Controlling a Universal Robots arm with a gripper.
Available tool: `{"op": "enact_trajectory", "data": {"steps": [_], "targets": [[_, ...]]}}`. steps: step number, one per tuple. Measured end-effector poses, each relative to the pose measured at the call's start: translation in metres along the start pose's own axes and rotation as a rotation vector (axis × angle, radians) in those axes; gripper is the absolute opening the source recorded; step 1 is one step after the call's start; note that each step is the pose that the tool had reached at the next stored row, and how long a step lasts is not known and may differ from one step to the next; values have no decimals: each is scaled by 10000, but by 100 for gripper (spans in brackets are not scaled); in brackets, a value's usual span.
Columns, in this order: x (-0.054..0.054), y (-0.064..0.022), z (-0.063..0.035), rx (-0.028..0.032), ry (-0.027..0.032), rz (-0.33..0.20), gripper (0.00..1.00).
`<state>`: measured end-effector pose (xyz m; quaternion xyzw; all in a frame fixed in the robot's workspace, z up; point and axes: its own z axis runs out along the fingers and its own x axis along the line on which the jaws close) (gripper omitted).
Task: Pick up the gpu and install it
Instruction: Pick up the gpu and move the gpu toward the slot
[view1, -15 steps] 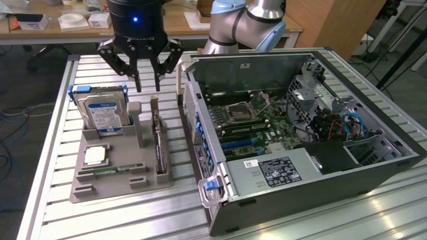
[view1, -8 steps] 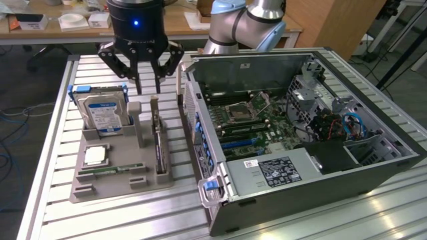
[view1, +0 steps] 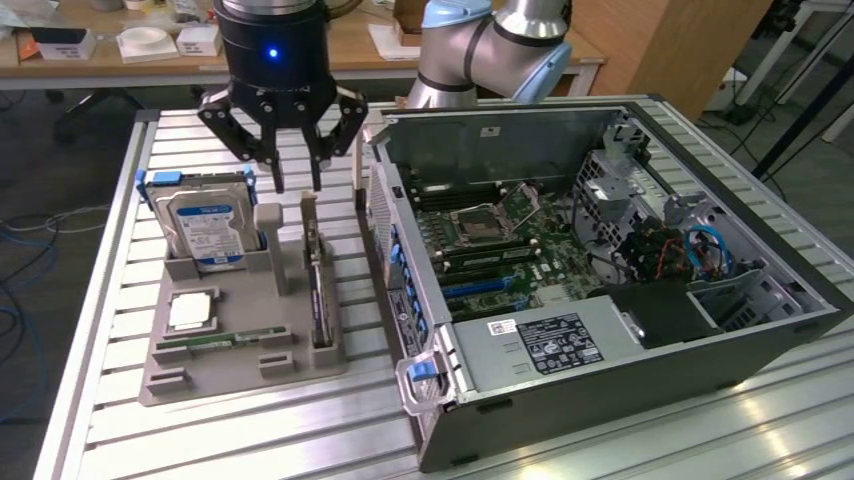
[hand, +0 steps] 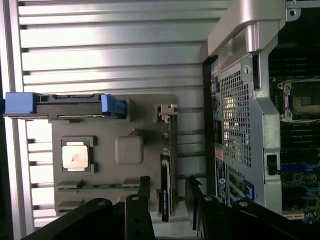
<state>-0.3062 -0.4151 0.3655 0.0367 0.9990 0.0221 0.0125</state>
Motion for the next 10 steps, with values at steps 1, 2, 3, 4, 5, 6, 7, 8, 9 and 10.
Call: {"op": "enact_trajectory", "data": {"steps": [1,2,3,4,5,6,7,8,9,10], "targets": [[0,-1,6,0,1,-1,41],[0,-2,12,0,1,-2,41],[0,-3,18,0,0,-3,41],[0,-4,23,0,0,-5,41],[0,-4,29,0,1,-6,41],[1,-5,35,1,1,-8,41],[1,-6,42,0,1,-9,41],[1,-6,49,1,1,-10,41],[1,-7,55,1,1,-12,41],[1,-7,61,1,1,-13,41]]}}
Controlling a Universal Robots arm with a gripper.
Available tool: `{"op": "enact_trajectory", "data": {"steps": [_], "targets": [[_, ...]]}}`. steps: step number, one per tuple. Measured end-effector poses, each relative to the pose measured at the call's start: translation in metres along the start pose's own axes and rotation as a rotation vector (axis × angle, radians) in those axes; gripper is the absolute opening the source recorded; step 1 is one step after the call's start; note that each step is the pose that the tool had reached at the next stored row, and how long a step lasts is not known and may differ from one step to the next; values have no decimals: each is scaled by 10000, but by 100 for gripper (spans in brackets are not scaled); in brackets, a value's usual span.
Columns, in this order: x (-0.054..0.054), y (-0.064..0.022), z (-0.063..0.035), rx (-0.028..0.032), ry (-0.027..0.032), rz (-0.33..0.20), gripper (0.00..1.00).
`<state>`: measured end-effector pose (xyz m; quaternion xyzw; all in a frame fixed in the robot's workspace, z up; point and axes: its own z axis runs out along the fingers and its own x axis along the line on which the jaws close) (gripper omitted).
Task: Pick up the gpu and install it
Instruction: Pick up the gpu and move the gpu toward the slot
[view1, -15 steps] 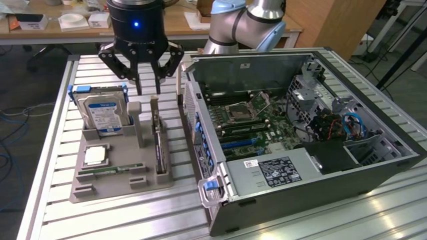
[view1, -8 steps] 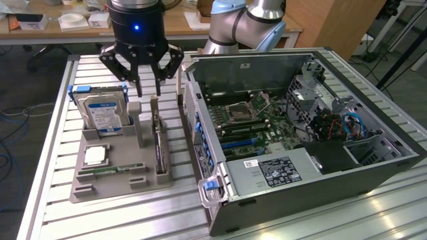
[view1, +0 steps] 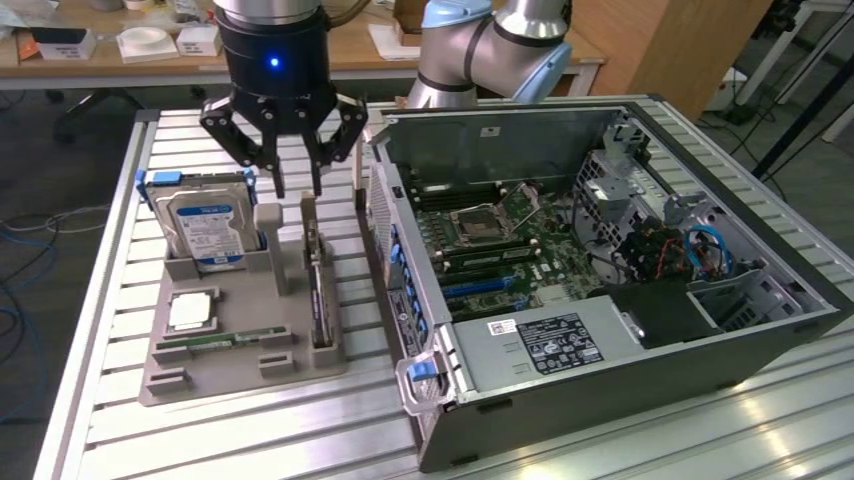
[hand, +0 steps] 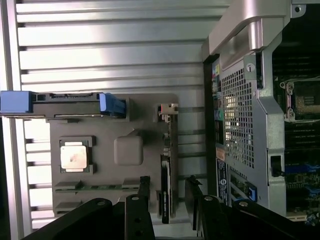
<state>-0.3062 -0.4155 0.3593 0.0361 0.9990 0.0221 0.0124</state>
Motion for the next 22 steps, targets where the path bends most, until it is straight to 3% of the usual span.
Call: {"op": "enact_trajectory", "data": {"steps": [22], "targets": [[2,-19,136,3,0,-31,41]]}}
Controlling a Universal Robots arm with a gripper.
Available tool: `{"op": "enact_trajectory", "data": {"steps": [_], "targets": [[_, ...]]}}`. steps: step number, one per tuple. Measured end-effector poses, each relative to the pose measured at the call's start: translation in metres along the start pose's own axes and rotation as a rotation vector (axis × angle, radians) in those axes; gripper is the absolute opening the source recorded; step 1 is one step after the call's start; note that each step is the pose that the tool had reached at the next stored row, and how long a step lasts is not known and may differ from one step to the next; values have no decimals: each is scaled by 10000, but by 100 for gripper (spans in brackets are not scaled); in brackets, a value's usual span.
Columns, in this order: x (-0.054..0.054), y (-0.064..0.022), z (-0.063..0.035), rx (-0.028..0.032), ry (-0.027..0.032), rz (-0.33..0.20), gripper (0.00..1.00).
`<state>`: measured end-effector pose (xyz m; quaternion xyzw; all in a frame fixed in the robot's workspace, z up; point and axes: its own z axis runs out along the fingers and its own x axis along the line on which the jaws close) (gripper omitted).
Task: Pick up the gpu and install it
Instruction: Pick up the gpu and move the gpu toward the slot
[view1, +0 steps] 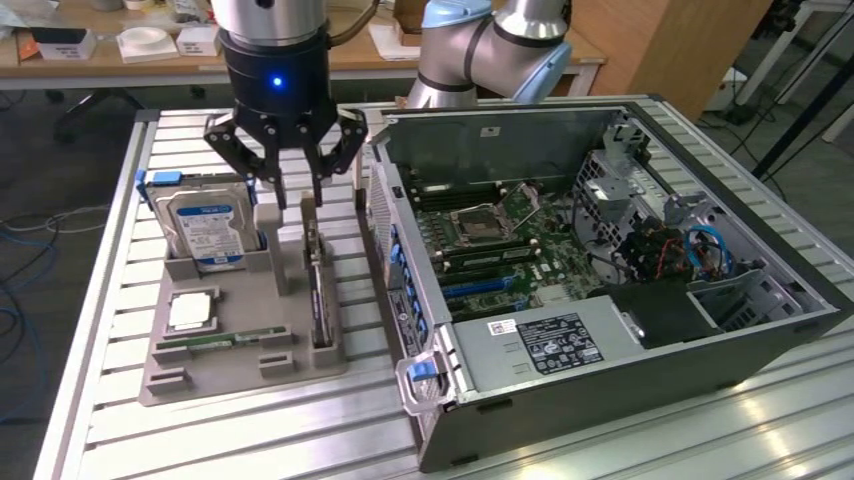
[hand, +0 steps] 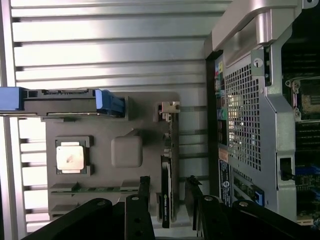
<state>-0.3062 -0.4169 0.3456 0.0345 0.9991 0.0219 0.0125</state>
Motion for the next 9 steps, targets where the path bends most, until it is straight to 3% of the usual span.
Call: {"op": "enact_trajectory", "data": {"steps": [9], "targets": [[1,-14,62,0,1,-12,41]]}}
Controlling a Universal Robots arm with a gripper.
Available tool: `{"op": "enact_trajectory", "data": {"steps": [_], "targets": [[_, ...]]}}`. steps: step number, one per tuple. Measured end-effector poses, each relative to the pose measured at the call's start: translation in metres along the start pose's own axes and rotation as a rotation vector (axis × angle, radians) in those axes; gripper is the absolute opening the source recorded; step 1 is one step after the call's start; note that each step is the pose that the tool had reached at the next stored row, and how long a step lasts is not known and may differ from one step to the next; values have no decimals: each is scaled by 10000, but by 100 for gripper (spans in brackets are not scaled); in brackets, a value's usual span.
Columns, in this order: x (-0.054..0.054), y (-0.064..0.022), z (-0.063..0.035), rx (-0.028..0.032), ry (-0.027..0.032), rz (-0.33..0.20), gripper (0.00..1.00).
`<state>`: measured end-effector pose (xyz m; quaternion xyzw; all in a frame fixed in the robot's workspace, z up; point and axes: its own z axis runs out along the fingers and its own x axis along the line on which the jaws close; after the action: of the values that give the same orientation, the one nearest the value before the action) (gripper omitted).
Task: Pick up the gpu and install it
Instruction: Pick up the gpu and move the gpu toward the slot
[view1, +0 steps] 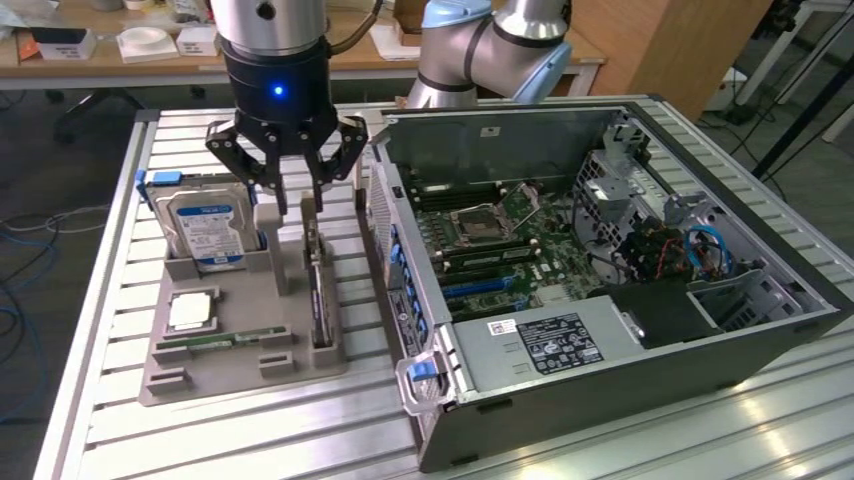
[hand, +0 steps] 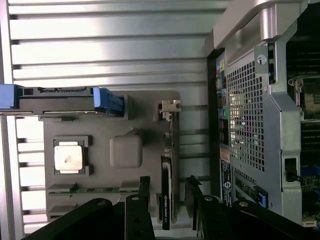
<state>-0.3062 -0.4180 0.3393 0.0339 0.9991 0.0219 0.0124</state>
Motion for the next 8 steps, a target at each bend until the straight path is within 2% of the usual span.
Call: {"op": "enact_trajectory", "data": {"steps": [8], "targets": [[0,-3,10,1,-1,0,41]]}}
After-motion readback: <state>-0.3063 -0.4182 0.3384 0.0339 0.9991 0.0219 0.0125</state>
